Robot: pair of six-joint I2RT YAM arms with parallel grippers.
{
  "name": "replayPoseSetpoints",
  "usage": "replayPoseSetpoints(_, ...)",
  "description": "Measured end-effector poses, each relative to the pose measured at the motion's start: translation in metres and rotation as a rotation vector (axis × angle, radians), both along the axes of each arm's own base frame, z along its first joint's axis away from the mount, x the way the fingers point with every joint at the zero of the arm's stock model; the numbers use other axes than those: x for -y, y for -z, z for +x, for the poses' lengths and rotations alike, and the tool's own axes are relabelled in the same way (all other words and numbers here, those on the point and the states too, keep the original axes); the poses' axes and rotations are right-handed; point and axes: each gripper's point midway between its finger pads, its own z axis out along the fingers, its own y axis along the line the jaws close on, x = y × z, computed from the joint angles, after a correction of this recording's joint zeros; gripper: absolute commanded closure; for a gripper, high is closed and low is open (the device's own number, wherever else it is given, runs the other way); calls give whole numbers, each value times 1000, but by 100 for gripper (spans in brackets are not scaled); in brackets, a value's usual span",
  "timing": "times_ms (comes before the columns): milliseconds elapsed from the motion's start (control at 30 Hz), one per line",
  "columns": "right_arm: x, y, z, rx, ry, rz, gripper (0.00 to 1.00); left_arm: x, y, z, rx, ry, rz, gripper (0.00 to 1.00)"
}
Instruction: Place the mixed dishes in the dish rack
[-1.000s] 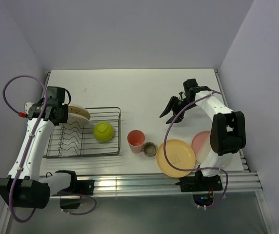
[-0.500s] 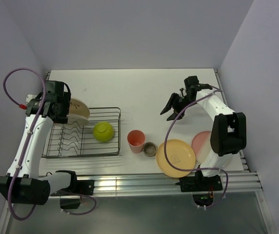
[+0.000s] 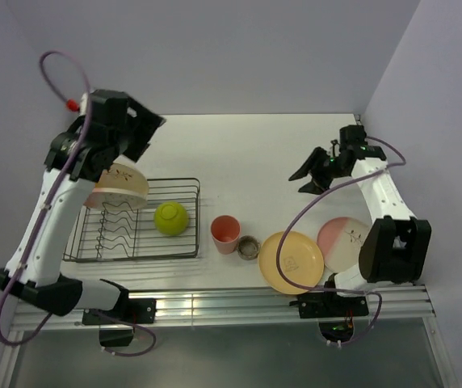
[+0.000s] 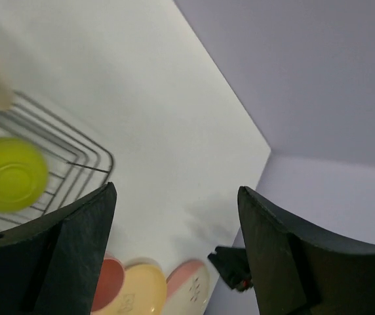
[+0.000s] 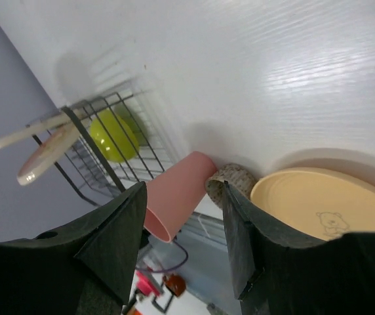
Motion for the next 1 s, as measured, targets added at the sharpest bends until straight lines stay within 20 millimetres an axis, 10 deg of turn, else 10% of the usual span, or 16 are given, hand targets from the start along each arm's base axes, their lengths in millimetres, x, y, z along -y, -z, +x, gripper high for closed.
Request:
replayPoseSetpoints(267,61,18,-41,-37,201,-120,43,155,15,53,47,538,107,27)
replayPoseSetpoints(467,99,59,-72,-174,297,-248,49,249,68,25,11,949,173,30)
replayPoseSetpoints(700,110,94,-109,-280,336,-345,73,285,64,-19,94,1211,205,30)
replayPoseSetpoints(767,115,100,-112,-287,346,-377,97,285,61,-24,122,1241,216,30)
replayPoseSetpoints(1000,126,127,-117,-350,374,-434,100,270,45,-34,185,1270,262,30)
